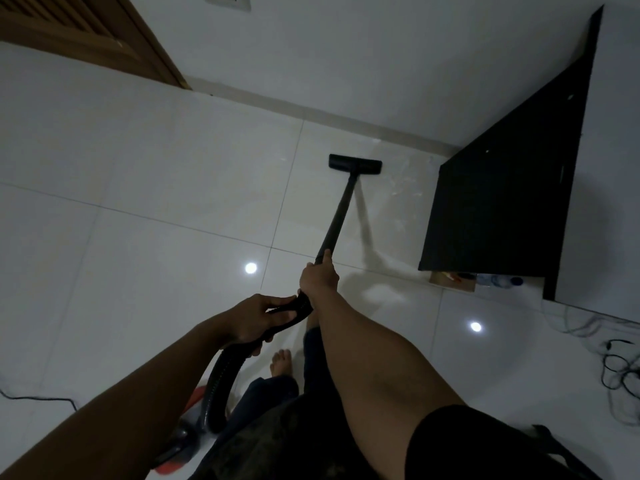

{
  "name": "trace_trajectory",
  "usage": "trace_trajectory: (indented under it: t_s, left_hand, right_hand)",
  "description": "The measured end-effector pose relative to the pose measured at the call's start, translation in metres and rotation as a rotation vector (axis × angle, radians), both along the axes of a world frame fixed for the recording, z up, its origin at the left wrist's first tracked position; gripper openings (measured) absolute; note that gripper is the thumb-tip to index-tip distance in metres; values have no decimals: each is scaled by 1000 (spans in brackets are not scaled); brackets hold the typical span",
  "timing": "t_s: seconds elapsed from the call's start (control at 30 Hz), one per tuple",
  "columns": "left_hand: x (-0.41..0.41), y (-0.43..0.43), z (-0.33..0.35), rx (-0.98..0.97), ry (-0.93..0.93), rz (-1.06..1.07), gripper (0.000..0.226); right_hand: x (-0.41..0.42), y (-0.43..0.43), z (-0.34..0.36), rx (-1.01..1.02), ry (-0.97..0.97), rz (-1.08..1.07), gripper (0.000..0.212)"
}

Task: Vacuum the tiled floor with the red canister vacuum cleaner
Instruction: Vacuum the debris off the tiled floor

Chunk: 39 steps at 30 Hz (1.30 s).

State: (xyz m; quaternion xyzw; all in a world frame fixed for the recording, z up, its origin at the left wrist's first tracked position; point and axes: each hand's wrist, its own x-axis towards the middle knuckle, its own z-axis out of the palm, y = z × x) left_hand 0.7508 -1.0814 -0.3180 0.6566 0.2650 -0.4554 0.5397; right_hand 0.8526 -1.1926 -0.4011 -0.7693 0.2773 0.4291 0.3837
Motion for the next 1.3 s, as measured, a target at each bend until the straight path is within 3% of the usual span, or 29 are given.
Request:
trace_trajectory:
  t_s: [0.4,0.53,0.63,0.83,1.03,1.3]
  left_hand:
    - [55,-30,-6,22,-97,32,55]
    - [77,-38,-6,20,-119,60,54]
    - [84,-40,-5,40,-123,75,56]
    - [97,-41,-8,65,-164,100,57]
    - [67,-38,-1,88,-163,-31,56]
    - [-32,-49,14,100,-159,-129,56]
  right_hand:
    - [71,-22,-8,9,-42,52,72]
    - [90,-31,-12,48,-92,61,61]
    - [101,-28,-13,36,-39,85,73]
    - [119,-22,1,41,32,-105,69]
    - [77,-29,7,64,-16,-100,56]
    - [-29,-45,31,72,-75,-135,49]
